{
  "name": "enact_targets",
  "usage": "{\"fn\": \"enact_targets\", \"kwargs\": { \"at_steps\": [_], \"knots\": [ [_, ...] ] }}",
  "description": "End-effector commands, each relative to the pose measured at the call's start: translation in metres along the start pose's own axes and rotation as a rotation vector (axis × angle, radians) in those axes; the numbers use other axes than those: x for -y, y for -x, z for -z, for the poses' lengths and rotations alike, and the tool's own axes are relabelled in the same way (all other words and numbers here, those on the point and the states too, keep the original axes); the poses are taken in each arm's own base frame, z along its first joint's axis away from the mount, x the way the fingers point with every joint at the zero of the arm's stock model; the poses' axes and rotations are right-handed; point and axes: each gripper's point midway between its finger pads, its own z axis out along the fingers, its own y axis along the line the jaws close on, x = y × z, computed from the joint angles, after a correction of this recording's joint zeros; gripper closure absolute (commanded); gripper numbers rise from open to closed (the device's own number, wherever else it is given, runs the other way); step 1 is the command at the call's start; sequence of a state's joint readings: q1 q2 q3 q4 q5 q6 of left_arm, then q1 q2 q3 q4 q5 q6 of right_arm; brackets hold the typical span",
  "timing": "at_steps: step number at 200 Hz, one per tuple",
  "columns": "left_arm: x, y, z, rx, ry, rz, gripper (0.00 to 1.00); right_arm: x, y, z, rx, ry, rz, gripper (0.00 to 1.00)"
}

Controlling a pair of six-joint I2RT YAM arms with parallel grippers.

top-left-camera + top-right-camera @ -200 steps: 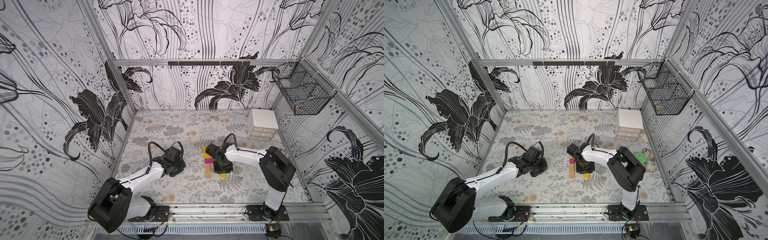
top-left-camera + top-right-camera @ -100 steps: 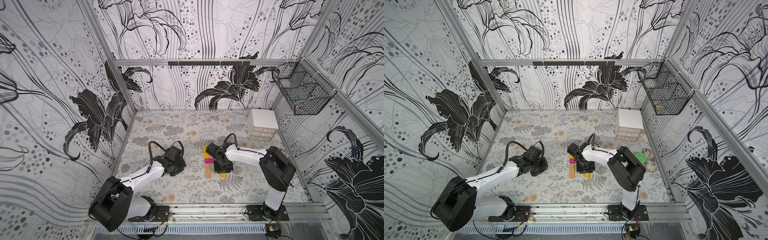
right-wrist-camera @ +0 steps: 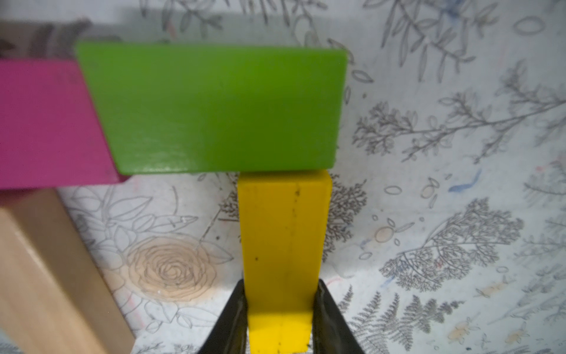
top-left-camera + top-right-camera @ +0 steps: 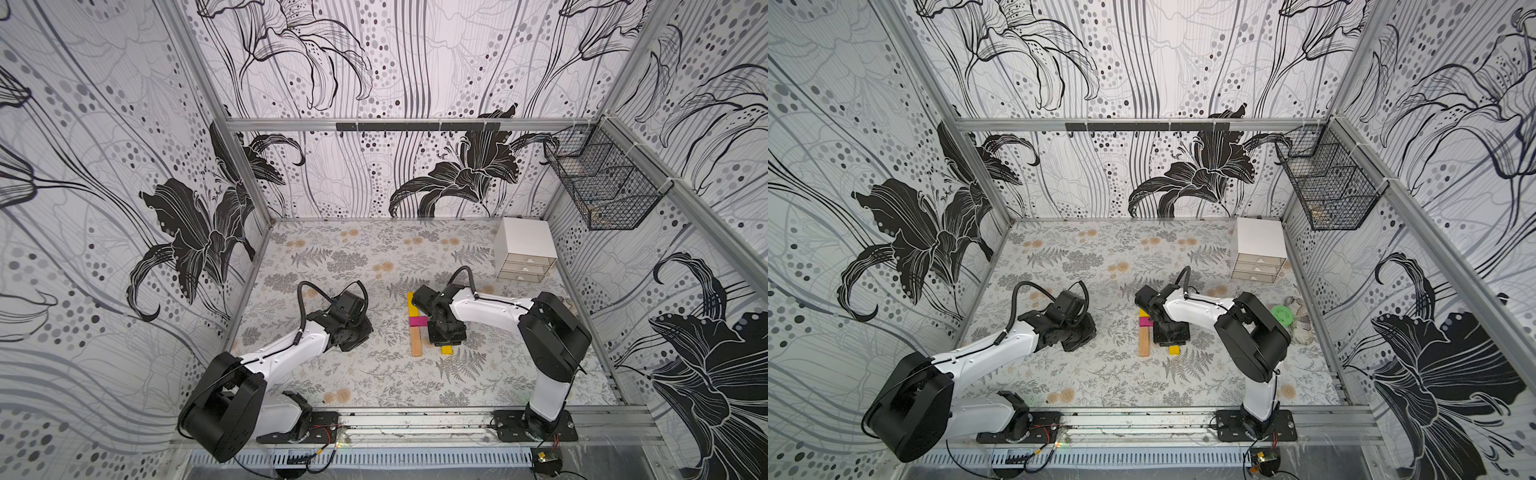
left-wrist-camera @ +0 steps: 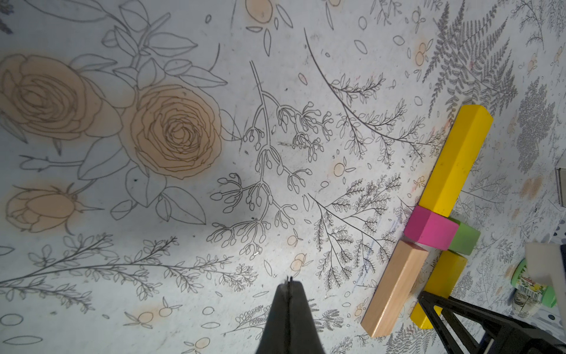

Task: Assemble the letter h with building blocks
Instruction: Assemble the building block at the center of the board, then adjust the building block at the center of the board.

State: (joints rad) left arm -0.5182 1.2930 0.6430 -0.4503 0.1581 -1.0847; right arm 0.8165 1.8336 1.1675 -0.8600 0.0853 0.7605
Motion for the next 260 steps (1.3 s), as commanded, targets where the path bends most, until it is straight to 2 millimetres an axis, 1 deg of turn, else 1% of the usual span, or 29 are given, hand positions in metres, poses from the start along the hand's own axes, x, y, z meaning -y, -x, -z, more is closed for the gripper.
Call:
{"fn": "enact_targets", "kwargs": {
  "at_steps": [1, 40, 65, 93, 123, 156, 170, 177, 180, 186, 204, 218, 241, 245, 260],
  "knots": [
    [0.004, 0.005, 0.001, 0.018, 0.003, -0.016, 1.00, 0.005, 0.001, -0.012, -0.020, -0.034, 0.011, 0.78],
    [0.004, 0.005, 0.002, 0.020, 0.001, -0.016, 1.00, 0.005, 0.001, -0.012, -0.028, -0.039, 0.014, 0.74],
    [0.003, 0.005, 0.002, 0.022, 0.002, -0.016, 1.00, 0.007, 0.002, -0.005, -0.011, -0.036, 0.012, 0.64],
    [0.002, 0.004, 0.001, 0.020, 0.004, -0.016, 1.00, 0.009, 0.003, 0.006, 0.006, -0.028, 0.012, 0.59],
    [0.002, 0.004, 0.001, 0.020, 0.002, -0.015, 1.00, 0.010, 0.002, 0.020, 0.032, -0.001, 0.013, 0.53],
    [0.002, 0.004, 0.001, 0.021, 0.002, -0.013, 1.00, 0.009, -0.001, 0.038, 0.053, 0.033, 0.027, 0.45],
    [0.001, 0.003, 0.001, 0.019, 0.005, -0.014, 1.00, 0.006, -0.002, 0.052, 0.081, 0.044, 0.049, 0.42],
    [0.001, 0.004, 0.001, 0.021, 0.004, -0.013, 1.00, 0.004, -0.003, 0.056, 0.091, 0.033, 0.062, 0.41],
    [0.001, 0.004, 0.002, 0.022, 0.003, -0.013, 1.00, 0.004, -0.003, 0.065, 0.116, 0.043, 0.063, 0.41],
    [0.002, 0.005, 0.002, 0.025, 0.001, -0.012, 1.00, 0.003, -0.003, 0.074, 0.141, 0.035, 0.075, 0.40],
    [0.003, 0.007, 0.006, 0.040, -0.001, -0.016, 1.00, -0.007, -0.009, 0.093, 0.205, 0.017, 0.115, 0.38],
    [0.004, 0.009, 0.009, 0.048, -0.002, -0.017, 1.00, -0.020, -0.018, 0.096, 0.231, 0.015, 0.127, 0.37],
    [0.001, 0.010, 0.011, 0.063, 0.006, -0.011, 1.00, -0.046, -0.039, 0.087, 0.250, 0.016, 0.144, 0.36],
    [0.001, 0.010, 0.012, 0.066, 0.004, -0.007, 1.00, -0.050, -0.043, 0.079, 0.241, -0.006, 0.155, 0.35],
    [-0.003, 0.009, 0.011, 0.065, 0.009, 0.001, 1.00, -0.062, -0.052, 0.067, 0.233, -0.037, 0.173, 0.35]
  ]
}}
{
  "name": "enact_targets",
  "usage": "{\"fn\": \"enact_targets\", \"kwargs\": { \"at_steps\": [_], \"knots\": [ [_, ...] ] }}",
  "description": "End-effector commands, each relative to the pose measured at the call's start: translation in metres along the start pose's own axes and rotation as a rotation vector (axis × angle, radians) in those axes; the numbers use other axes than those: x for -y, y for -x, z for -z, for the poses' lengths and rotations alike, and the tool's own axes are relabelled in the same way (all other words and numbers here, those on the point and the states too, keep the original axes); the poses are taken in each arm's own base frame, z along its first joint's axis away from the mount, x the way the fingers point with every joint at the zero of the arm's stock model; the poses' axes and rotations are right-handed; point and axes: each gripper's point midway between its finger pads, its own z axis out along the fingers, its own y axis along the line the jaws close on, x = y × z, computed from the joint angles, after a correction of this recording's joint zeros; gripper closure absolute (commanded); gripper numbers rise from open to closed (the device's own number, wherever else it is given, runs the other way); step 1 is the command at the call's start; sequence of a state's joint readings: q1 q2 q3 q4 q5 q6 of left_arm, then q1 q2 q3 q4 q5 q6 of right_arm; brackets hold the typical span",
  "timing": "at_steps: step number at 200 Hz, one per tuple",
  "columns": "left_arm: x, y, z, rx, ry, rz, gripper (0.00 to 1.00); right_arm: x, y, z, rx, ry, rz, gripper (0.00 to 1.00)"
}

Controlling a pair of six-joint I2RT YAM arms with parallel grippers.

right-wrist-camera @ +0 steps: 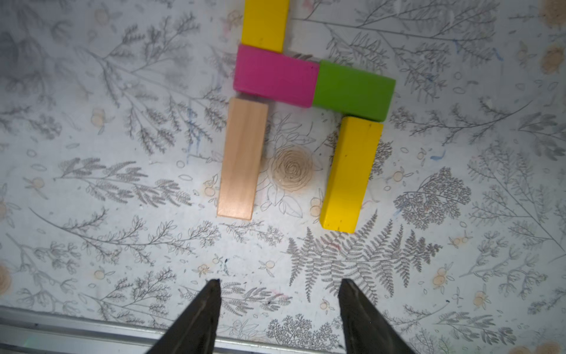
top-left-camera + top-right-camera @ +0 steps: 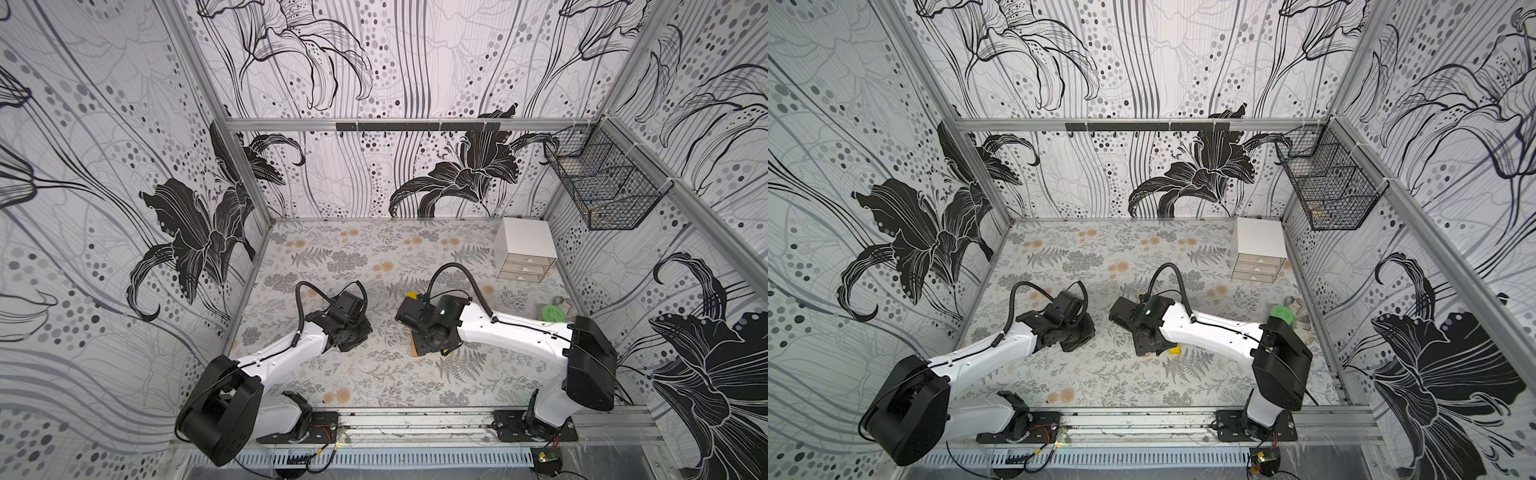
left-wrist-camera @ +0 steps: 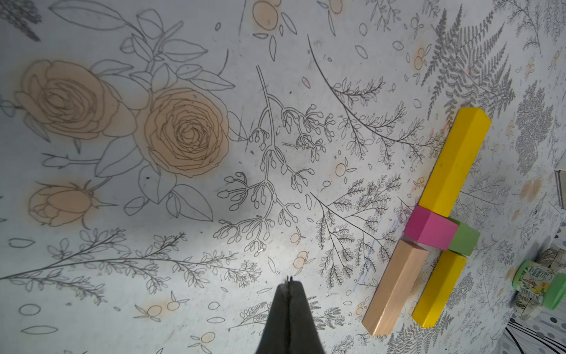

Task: Assemble the letter h with building blocks
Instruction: Adjust the building block at the center of the board.

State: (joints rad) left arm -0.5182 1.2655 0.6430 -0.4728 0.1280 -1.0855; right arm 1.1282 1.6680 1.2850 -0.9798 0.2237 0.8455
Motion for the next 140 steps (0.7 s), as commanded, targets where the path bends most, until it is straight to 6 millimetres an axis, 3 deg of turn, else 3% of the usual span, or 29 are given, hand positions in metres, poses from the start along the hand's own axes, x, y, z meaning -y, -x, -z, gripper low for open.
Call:
{"fn": "enact_targets", "kwargs": {
  "at_steps": [1, 39, 140],
  "knots": [
    [0.000, 0.005, 0.005, 0.036, 0.001, 0.001, 1.00, -0.006, -0.014, -0.020, -0.011, -0.104, -0.011, 0.35],
    [-0.004, 0.004, 0.007, 0.035, 0.006, 0.004, 1.00, -0.014, -0.025, -0.041, -0.038, -0.172, 0.019, 0.34],
    [-0.003, 0.004, 0.007, 0.035, 0.004, 0.004, 1.00, 0.000, -0.014, -0.065, -0.073, -0.268, 0.084, 0.33]
  ]
}}
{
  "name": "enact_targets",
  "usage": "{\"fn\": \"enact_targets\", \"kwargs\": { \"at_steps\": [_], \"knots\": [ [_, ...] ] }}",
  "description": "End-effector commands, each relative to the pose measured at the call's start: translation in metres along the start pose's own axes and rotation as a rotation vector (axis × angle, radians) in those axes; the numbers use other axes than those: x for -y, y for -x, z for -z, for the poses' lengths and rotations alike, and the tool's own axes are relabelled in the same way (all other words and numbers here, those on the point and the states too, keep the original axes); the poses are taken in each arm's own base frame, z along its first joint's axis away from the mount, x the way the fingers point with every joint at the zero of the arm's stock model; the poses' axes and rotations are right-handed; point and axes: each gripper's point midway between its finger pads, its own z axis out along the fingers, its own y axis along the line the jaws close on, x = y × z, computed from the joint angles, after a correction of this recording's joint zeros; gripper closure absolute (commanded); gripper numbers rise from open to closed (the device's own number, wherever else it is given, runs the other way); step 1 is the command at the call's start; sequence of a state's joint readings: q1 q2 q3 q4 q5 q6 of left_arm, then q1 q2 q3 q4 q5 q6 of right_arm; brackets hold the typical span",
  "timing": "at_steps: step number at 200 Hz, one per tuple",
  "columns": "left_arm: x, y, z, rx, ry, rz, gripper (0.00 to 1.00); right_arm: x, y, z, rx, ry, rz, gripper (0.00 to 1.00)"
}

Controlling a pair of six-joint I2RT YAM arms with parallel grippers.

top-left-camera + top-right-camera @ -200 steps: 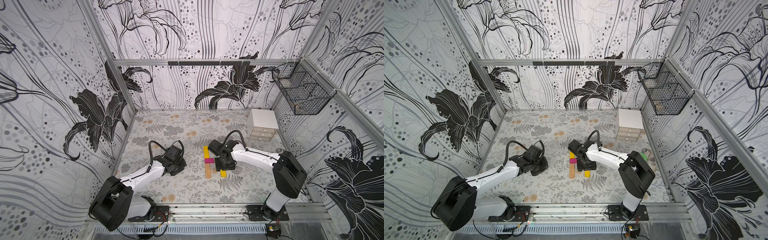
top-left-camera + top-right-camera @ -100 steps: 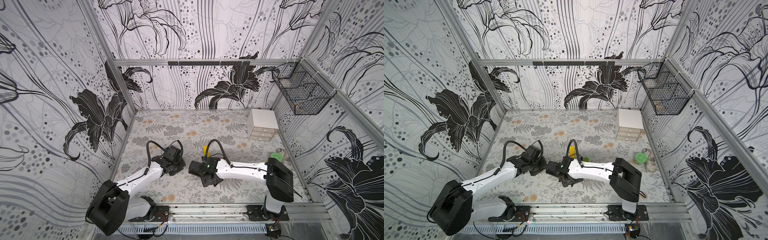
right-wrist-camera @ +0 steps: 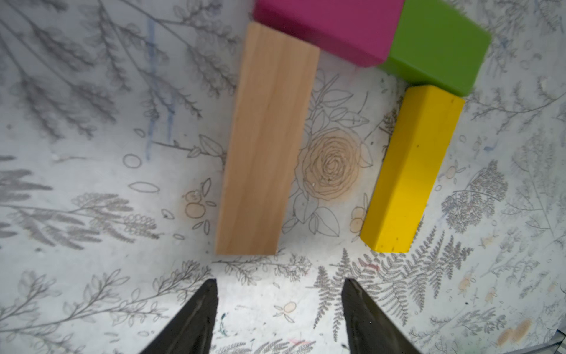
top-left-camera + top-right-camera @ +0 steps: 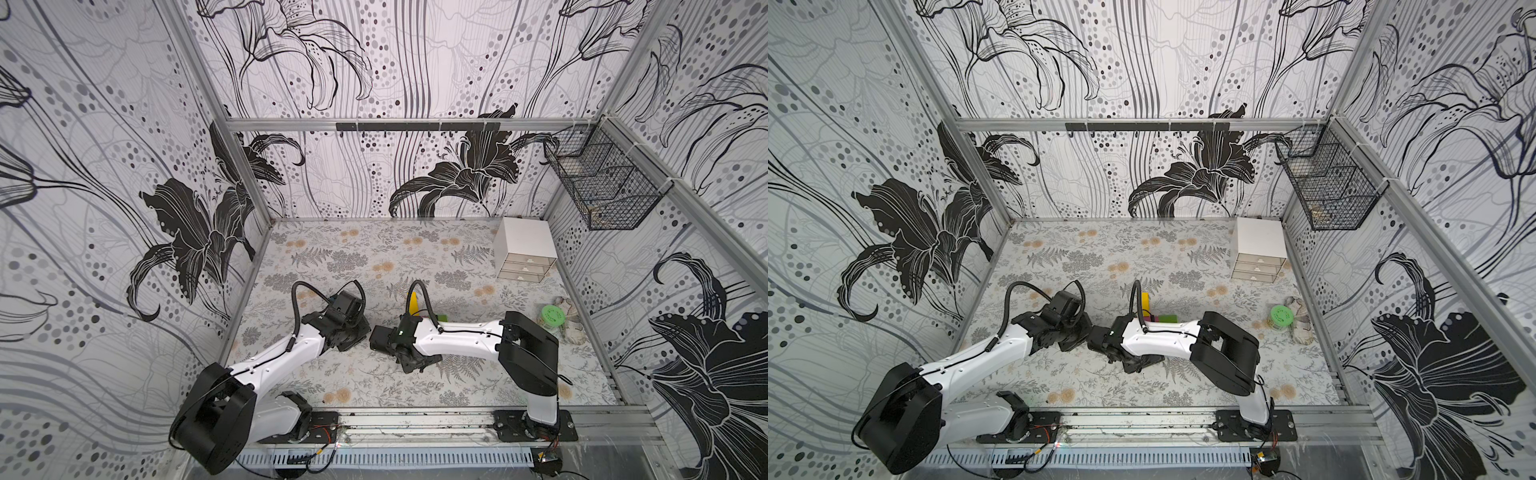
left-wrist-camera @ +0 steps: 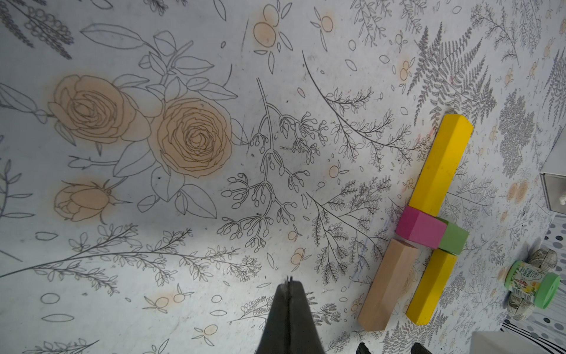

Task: Assemble the letter h with building blocks
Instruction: Adjust the building block at the center of the board.

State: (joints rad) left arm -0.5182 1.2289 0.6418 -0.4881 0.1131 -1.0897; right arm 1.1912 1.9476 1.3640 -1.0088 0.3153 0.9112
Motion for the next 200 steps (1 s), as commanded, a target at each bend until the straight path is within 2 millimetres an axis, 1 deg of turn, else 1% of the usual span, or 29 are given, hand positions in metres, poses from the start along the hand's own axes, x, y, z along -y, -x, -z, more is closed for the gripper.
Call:
{"fn": "enact_targets", "kwargs": {
  "at_steps": [1, 57, 108, 140, 153, 161, 174, 200],
  "knots": [
    [-0.003, 0.001, 0.000, 0.012, 0.014, 0.000, 1.00, 0.011, 0.001, -0.007, -0.012, -0.054, 0.028, 0.33],
    [0.000, 0.002, -0.001, 0.010, 0.009, -0.001, 1.00, 0.017, 0.004, -0.015, -0.029, -0.079, 0.035, 0.34],
    [0.001, 0.003, -0.002, 0.008, 0.009, -0.005, 1.00, 0.018, 0.008, -0.015, -0.029, -0.076, 0.030, 0.34],
    [0.001, 0.002, -0.003, 0.002, 0.013, -0.011, 1.00, 0.019, 0.002, -0.014, -0.044, -0.063, 0.032, 0.35],
    [0.001, 0.002, -0.003, 0.001, 0.015, -0.012, 1.00, 0.021, -0.001, -0.008, -0.045, -0.051, 0.030, 0.36],
    [0.001, 0.002, -0.003, 0.001, 0.014, -0.011, 1.00, 0.024, -0.003, -0.001, -0.038, -0.050, 0.031, 0.36],
    [0.001, 0.002, -0.004, 0.000, 0.014, -0.013, 1.00, 0.031, -0.005, 0.015, -0.016, -0.038, 0.026, 0.35],
    [0.003, 0.003, -0.002, 0.004, 0.009, -0.014, 1.00, 0.052, -0.007, 0.049, 0.045, 0.022, -0.017, 0.33]
  ]
}}
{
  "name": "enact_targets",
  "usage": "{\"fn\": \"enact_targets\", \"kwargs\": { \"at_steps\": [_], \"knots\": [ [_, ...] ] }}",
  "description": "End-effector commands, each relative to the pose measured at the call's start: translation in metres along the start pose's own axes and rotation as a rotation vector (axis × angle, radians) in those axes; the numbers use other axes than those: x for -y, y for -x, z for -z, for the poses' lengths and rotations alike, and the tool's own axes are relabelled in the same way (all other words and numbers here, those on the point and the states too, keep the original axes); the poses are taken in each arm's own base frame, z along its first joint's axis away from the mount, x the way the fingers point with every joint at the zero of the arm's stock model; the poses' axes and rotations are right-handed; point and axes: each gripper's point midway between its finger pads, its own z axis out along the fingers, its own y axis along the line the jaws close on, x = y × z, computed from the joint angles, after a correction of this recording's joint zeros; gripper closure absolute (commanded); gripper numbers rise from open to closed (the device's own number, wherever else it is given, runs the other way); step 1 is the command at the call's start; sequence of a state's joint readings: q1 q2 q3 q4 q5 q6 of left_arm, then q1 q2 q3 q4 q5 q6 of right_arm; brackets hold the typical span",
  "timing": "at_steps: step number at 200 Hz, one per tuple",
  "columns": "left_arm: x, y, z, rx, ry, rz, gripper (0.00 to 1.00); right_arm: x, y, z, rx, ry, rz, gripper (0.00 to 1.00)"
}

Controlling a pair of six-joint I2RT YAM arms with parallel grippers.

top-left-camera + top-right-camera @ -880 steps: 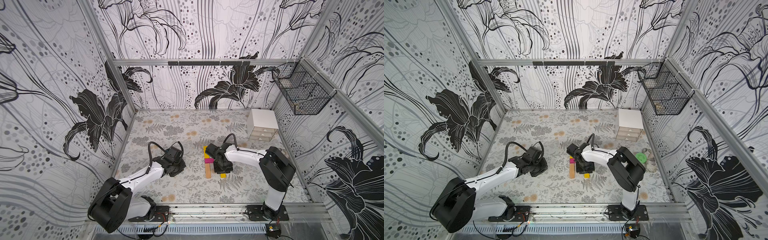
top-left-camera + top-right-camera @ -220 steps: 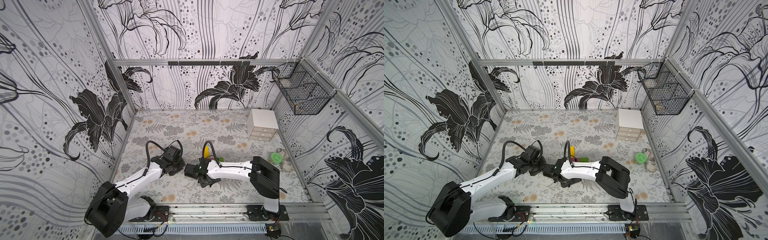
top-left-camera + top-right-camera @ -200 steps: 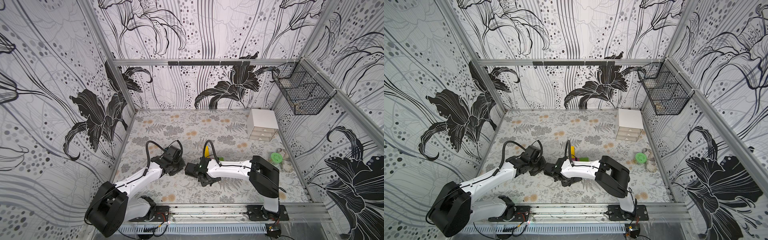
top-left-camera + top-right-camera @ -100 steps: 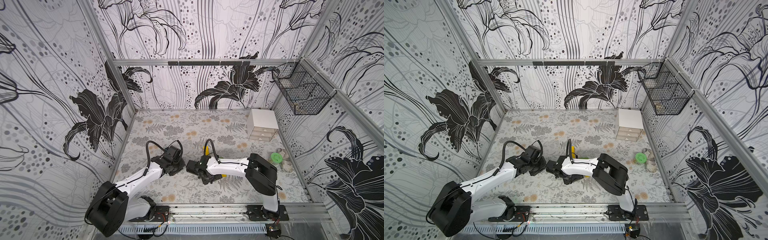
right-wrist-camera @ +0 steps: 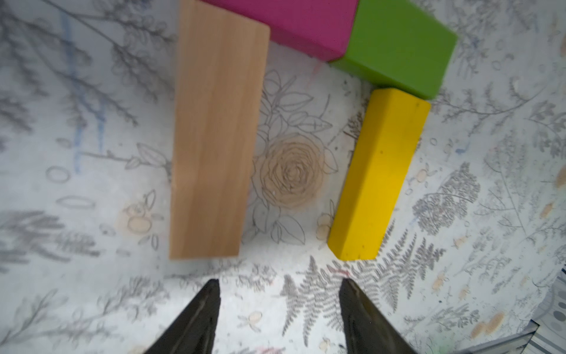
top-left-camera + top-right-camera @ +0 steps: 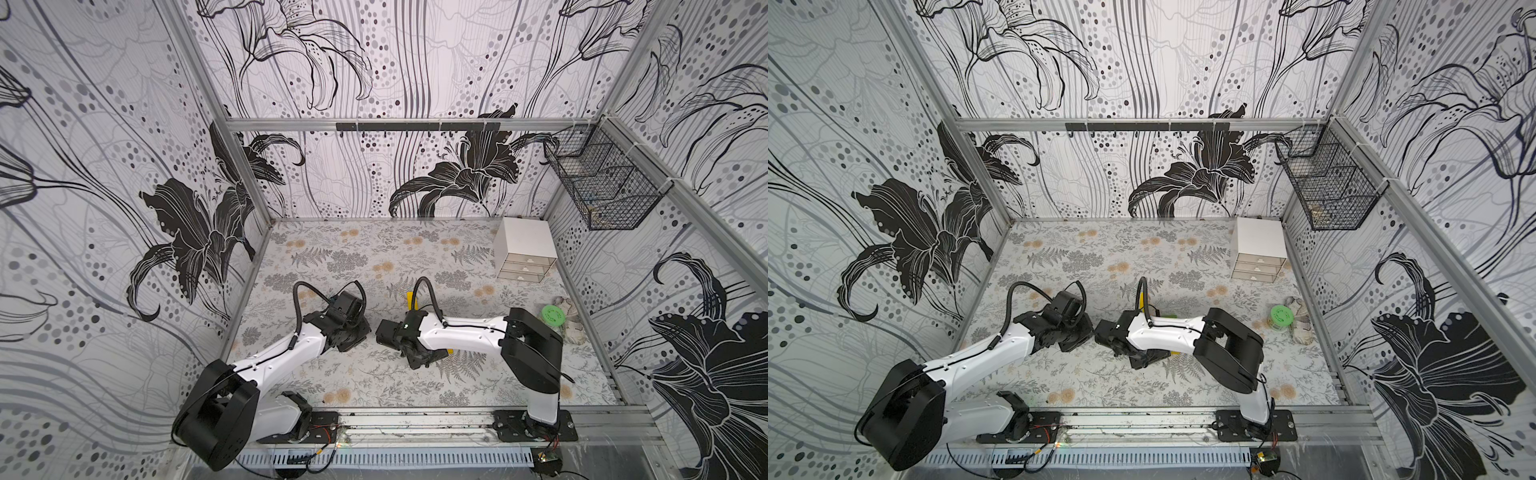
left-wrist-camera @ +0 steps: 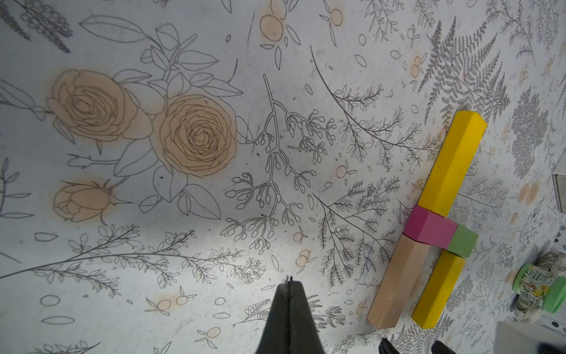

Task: Assemble the letter h with building blocks
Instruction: Adjust the building block at the center of the board.

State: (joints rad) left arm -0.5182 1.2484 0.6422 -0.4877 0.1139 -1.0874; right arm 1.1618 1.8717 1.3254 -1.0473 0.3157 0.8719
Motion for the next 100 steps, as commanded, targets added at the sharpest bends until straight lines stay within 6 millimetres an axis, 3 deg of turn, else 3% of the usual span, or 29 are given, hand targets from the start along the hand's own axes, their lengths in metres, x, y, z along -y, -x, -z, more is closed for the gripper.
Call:
{"fn": "enact_targets", "kwargs": {
  "at_steps": [1, 20, 43, 68, 100],
  "knots": [
    [0.006, 0.004, 0.002, 0.013, -0.008, -0.014, 1.00, 0.030, -0.006, 0.039, 0.056, 0.029, -0.030, 0.33],
    [0.008, 0.006, 0.004, 0.017, -0.016, -0.012, 1.00, 0.051, -0.013, 0.044, 0.064, 0.057, -0.072, 0.30],
    [0.009, 0.006, 0.005, 0.022, -0.018, -0.012, 1.00, 0.072, -0.034, 0.019, -0.004, 0.087, -0.139, 0.29],
    [0.005, 0.005, 0.005, 0.021, -0.013, -0.012, 1.00, 0.082, -0.053, -0.002, -0.056, 0.142, -0.196, 0.28],
    [0.004, 0.004, 0.003, 0.018, -0.012, -0.006, 1.00, 0.082, -0.059, -0.018, -0.083, 0.160, -0.224, 0.27]
  ]
}}
